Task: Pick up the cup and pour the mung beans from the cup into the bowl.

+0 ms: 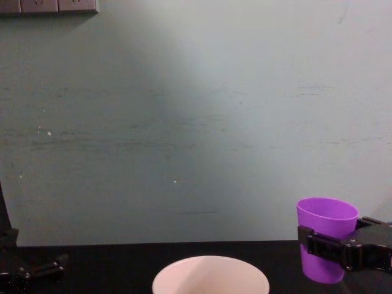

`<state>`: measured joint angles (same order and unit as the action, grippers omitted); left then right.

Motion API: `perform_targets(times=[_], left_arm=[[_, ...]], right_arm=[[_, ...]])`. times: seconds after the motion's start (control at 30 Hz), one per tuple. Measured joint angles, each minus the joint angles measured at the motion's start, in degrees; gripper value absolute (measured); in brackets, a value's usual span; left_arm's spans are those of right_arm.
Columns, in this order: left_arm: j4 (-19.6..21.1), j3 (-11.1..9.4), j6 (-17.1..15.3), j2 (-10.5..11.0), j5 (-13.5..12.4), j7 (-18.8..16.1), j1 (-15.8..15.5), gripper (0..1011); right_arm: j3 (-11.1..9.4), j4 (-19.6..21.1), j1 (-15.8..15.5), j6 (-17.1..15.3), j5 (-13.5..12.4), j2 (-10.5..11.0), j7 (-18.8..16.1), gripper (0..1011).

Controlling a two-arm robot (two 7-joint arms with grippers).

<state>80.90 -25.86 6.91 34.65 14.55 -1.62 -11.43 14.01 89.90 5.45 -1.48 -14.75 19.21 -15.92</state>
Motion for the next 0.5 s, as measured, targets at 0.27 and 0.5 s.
perform_targets(times=[0.27,0.5], left_arm=[[0.0,0.0,0.0,0.0,0.0,0.0,0.0,1000],[0.0,0.0,0.0,0.0,0.0,0.0,0.0,1000]], right_arm=[[0.0,0.0,0.0,0.0,0.0,0.0,0.0,726],[0.0,0.0,0.0,0.0,0.0,0.0,0.0,726]])
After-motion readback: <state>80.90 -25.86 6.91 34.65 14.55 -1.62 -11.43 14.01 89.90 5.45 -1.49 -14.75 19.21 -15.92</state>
